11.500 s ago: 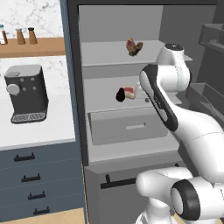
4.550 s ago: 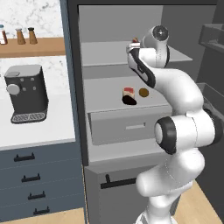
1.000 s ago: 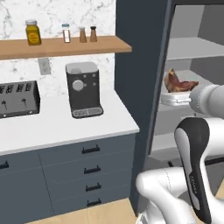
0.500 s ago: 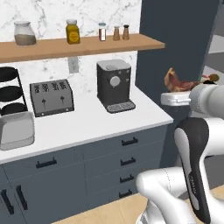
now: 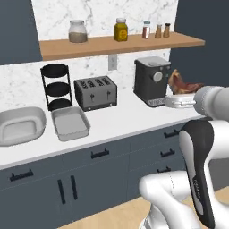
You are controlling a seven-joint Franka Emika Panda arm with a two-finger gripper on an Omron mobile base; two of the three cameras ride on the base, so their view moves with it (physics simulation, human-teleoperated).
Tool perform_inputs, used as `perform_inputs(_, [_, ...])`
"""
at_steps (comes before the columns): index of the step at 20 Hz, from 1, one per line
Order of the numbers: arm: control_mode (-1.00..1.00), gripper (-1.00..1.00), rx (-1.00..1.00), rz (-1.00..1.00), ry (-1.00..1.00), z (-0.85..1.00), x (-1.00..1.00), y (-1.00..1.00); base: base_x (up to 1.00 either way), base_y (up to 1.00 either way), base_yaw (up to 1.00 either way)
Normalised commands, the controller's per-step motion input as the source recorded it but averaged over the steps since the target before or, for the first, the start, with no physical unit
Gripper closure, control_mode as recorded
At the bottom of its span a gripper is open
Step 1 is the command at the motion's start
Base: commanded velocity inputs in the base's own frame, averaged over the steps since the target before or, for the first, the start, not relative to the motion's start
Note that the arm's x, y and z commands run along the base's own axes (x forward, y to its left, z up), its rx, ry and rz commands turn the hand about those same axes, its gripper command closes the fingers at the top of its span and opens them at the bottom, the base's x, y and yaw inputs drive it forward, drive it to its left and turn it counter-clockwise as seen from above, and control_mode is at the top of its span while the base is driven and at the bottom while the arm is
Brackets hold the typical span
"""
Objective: Place one avocado and one steak in each tupperware on the nearby counter, to pack two identical lunches.
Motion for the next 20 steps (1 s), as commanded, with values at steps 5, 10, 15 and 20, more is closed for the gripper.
perform_inputs(5, [1.0,1.0,0.0,0.0,0.0,0.0,0.0,0.0,0.06,0.89,0.13])
perform_inputs(10, [1.0,1.0,0.0,0.0,0.0,0.0,0.0,0.0,0.26,0.57,0.11])
perform_inputs(15, [1.0,1.0,0.0,0.0,0.0,0.0,0.0,0.0,0.48,0.57,0.07])
perform_inputs(20, [1.0,1.0,0.0,0.0,0.0,0.0,0.0,0.0,0.46,0.63,0.07])
